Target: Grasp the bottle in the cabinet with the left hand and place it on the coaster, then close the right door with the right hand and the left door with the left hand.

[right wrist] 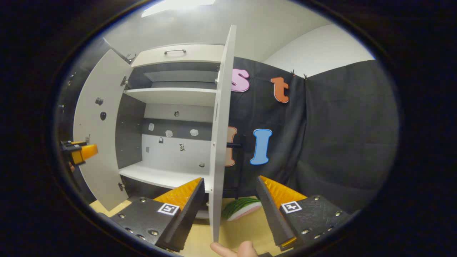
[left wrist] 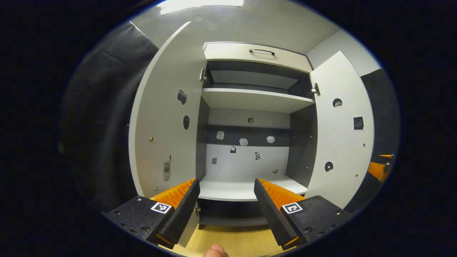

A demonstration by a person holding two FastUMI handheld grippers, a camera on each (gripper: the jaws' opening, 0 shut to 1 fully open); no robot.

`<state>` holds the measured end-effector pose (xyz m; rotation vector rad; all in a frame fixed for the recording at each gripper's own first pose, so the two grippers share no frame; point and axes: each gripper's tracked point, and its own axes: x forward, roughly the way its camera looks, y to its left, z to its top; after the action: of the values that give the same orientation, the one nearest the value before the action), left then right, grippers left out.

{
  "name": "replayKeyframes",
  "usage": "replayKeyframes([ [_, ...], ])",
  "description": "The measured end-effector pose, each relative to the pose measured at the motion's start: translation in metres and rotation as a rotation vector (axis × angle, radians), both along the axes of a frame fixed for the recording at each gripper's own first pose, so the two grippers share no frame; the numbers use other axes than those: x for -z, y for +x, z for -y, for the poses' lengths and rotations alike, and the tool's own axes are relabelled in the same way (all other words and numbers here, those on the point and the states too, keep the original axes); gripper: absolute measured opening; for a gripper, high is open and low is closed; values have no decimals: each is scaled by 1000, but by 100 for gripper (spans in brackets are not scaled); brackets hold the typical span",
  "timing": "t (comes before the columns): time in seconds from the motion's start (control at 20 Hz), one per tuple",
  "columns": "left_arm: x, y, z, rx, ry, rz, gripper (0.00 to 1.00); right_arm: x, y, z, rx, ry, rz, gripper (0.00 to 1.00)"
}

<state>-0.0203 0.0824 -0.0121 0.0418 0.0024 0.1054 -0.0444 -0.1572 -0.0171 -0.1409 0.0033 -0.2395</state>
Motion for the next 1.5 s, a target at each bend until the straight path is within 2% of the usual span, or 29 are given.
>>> replayKeyframes([
  [0.05,-6,-1,-6,-14,5,13,93,-1,1,4,13,-11,2,85],
  [0.1,-12,-2,-12,-29,13,21,96,-2,1,8,26,-23,3,88],
  [0.25,-25,-10,-26,-59,41,47,96,-4,3,21,68,-51,9,88],
  [0.45,-38,-19,-37,-94,43,92,96,-4,3,22,72,-45,14,89],
  [0.5,-39,-20,-40,-100,40,96,96,-8,3,26,87,-48,22,86],
  [0.6,-39,-24,-46,-113,45,94,96,-16,1,34,111,-51,50,89],
  [0.65,-36,-25,-50,-122,53,86,100,-18,1,38,121,-49,56,86],
  [0.7,-35,-26,-53,-133,61,78,96,-18,2,41,124,-46,53,89],
  [0.75,-34,-28,-56,-141,69,74,92,-16,4,42,122,-43,45,89],
  [0.8,-34,-31,-58,-148,73,72,96,-13,6,42,117,-38,35,89],
  [0.95,-33,-38,-65,-165,76,69,96,-3,12,34,90,-15,-1,88],
  [1.1,-35,-48,-71,-180,72,74,96,-2,13,36,107,-22,1,89],
  [1.3,-38,-56,-81,-199,66,81,96,2,16,33,68,58,-16,86],
  [1.35,-39,-57,-83,-205,68,81,96,3,16,32,59,79,-22,88],
  [1.5,-41,-60,-83,-207,63,87,96,2,16,31,53,67,-21,88],
])
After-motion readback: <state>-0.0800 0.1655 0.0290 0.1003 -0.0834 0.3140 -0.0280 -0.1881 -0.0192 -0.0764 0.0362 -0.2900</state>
